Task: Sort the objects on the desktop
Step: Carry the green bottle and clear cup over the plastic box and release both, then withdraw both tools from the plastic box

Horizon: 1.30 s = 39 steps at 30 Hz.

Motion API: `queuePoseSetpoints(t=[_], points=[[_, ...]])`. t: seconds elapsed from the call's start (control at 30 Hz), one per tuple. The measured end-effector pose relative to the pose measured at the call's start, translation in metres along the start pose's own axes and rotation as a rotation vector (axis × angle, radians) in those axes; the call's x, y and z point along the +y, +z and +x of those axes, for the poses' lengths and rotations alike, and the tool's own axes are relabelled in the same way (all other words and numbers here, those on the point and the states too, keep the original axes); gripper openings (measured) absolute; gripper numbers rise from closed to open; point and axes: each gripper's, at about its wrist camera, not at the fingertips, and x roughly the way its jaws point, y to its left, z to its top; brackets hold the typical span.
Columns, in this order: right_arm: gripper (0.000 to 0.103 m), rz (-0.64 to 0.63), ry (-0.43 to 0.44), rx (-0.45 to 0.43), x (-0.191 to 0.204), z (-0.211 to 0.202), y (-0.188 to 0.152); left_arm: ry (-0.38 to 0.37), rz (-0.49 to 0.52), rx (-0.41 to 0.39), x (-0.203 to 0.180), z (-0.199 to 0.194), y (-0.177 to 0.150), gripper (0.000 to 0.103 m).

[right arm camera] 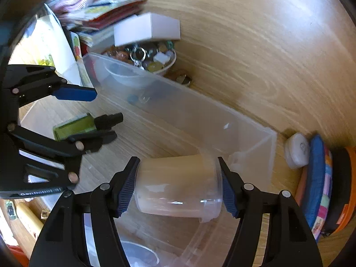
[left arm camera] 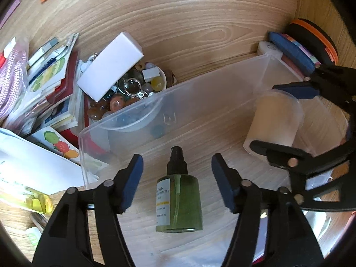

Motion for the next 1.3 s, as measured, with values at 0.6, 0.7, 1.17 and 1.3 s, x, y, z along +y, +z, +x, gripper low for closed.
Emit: queuePoseSetpoints(t=[0.6,0.7,1.17,1.3], points=[[0.081,0.035,-0.183,-0.2,0.0,-0.08,-0.012,0.048,-0.073,-0.201,0.002,-0.085,-0.003,0.09],[0.081,0.046,-0.188,-0.222,-0.002,-0.096,-0.02,0.066,-0.085,-0.247,0.005,-0.109,-0.013,0.09],[0.094,0.091,-0.231,-0.363,0.03,-0.168,-0.077,0.172,-0.121,-0.39,0.003,-0.175,-0.091,0.096],[0.095,0.108,-0.218,-0.401,0.041,-0.176,-0.099,0.22,-0.119,-0.413,0.0,-0.183,-0.125,0.098]])
